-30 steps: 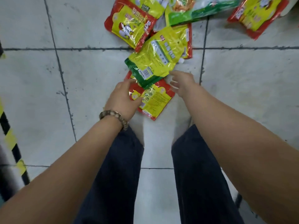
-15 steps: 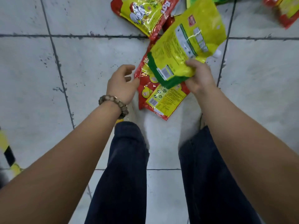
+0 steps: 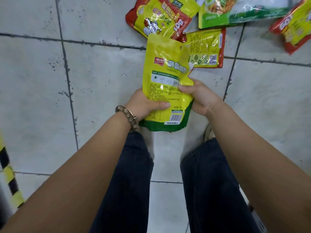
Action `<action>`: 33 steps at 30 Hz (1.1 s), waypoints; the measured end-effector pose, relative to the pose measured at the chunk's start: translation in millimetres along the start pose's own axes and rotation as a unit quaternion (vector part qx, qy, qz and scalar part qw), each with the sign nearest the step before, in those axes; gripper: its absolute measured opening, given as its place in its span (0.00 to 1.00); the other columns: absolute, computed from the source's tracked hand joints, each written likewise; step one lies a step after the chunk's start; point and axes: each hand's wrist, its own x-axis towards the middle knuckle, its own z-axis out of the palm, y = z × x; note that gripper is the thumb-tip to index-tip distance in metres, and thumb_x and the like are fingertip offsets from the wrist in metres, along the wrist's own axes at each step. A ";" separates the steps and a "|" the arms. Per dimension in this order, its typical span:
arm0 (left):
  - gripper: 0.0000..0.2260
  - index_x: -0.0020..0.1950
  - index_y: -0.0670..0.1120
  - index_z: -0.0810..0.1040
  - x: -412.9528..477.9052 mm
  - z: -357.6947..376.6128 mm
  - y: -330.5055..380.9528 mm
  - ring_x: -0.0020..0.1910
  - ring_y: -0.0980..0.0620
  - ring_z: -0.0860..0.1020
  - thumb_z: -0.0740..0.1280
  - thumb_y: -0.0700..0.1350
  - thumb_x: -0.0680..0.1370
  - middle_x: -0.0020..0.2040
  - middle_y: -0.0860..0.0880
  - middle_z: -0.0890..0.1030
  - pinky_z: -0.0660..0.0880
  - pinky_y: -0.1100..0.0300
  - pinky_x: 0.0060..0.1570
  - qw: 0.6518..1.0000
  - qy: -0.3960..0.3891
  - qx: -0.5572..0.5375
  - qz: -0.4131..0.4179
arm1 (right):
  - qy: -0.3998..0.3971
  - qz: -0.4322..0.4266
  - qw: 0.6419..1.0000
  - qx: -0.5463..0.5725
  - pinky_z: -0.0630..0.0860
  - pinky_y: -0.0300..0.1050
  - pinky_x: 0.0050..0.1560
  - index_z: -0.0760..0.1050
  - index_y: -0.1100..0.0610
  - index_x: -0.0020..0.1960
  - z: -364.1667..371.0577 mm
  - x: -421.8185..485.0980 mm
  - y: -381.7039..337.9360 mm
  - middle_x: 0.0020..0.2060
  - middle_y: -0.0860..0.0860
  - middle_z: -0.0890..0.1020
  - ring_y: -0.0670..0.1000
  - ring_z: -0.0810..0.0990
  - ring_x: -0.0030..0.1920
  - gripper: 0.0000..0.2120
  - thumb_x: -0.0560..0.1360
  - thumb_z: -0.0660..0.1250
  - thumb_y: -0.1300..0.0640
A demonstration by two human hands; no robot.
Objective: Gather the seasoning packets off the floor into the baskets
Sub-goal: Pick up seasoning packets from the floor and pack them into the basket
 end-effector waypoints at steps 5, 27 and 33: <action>0.10 0.45 0.48 0.80 2.5 -9.7 -12.6 0.36 0.61 0.81 0.73 0.34 0.69 0.38 0.57 0.82 0.79 0.63 0.41 0.986 0.160 -0.034 -0.035 | 0.148 -0.024 0.983 -0.101 0.79 0.50 0.49 0.75 0.57 0.49 21.1 25.0 -17.5 0.45 0.54 0.82 0.54 0.81 0.45 0.02 0.76 0.66 0.59; 0.36 0.72 0.39 0.59 52.4 -55.1 -22.5 0.66 0.45 0.69 0.70 0.54 0.73 0.70 0.43 0.69 0.66 0.57 0.58 0.898 0.366 -0.149 -0.193 | 0.216 -0.230 0.817 -0.483 0.67 0.35 0.34 0.63 0.50 0.36 32.4 145.4 -121.6 0.33 0.45 0.69 0.46 0.71 0.35 0.16 0.71 0.62 0.68; 0.40 0.69 0.39 0.67 25.0 -43.8 -23.3 0.60 0.48 0.74 0.72 0.63 0.67 0.64 0.48 0.74 0.70 0.55 0.61 0.896 0.367 -0.186 -0.167 | 0.121 -0.218 0.937 -0.244 0.75 0.40 0.37 0.67 0.52 0.48 22.0 58.7 -72.1 0.37 0.48 0.80 0.44 0.79 0.35 0.16 0.71 0.65 0.70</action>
